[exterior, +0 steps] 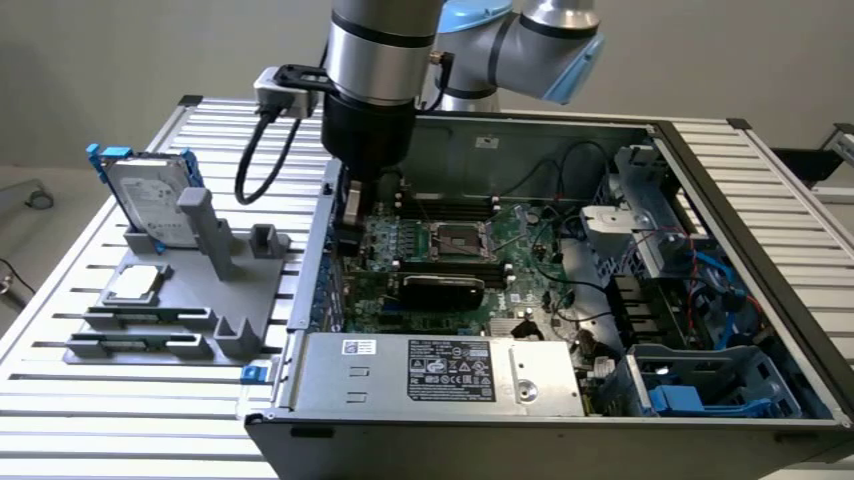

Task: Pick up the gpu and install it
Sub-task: 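Press down on the gpu until it lock into place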

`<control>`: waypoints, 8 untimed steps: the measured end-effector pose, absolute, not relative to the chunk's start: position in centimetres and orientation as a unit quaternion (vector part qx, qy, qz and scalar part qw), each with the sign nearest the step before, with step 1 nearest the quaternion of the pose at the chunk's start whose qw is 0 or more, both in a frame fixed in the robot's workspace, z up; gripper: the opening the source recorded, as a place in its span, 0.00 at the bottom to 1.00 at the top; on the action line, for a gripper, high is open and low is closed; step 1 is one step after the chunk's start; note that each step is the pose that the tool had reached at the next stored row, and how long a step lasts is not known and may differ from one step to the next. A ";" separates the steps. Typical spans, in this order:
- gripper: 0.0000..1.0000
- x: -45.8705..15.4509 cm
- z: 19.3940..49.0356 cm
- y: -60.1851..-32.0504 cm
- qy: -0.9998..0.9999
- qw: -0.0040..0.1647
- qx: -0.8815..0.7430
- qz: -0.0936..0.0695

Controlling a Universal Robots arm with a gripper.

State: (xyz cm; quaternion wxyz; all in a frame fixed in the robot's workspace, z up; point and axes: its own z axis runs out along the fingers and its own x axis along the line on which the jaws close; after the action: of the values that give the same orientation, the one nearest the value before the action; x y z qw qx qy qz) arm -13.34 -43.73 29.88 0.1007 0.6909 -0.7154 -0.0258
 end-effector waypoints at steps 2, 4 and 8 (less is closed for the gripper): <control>0.11 -13.4 29.9 -43.7 -0.717 0.101 0.690 -0.026; 0.11 -13.4 29.9 -43.7 -0.718 0.101 0.688 -0.026; 0.11 -13.4 29.8 -43.6 -0.719 0.101 0.687 -0.026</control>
State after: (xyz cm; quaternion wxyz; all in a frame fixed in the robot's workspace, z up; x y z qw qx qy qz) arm -13.45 -43.64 29.84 0.1007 0.6867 -0.7194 -0.0263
